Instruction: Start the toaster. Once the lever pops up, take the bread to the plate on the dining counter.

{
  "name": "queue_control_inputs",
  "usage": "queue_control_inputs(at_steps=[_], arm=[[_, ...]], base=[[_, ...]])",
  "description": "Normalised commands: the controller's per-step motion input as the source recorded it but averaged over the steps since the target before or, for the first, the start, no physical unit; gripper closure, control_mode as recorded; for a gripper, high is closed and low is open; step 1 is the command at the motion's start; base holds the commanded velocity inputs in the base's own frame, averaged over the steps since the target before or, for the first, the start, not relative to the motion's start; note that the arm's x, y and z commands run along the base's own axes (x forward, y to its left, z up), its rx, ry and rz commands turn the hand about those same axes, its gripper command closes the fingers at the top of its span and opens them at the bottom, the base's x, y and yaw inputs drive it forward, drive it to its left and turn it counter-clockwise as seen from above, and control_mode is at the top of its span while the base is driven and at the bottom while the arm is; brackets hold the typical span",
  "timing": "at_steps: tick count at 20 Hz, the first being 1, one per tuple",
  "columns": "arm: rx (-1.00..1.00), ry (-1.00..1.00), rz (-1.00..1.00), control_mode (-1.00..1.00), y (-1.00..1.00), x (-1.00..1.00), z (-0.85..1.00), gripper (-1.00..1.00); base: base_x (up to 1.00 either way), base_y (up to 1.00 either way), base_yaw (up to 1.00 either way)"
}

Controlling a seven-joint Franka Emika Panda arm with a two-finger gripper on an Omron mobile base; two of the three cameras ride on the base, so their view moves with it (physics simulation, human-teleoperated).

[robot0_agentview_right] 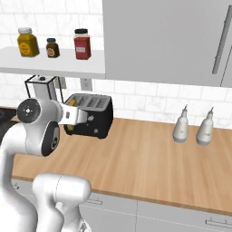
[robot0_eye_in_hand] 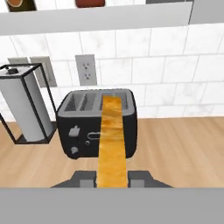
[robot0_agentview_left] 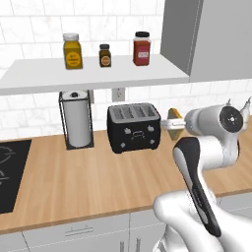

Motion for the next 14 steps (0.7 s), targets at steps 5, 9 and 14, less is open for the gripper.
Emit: queue_control_inputs(at_steps=[5,9,14], arm=[[-0.10,0.02,-0.01,-1.00,-0.08,-0.28,-0.03,1.00],[-0.09,0.00,0.00,-1.00,0.00,-0.25,-0.09,1.00],[0.00,0.00,0.00,-1.00,0.00,-0.39,0.00,1.00]], base=[[0.00,0.00,0.00],[0.00,0.00,0.00],[0.00,0.00,0.00]])
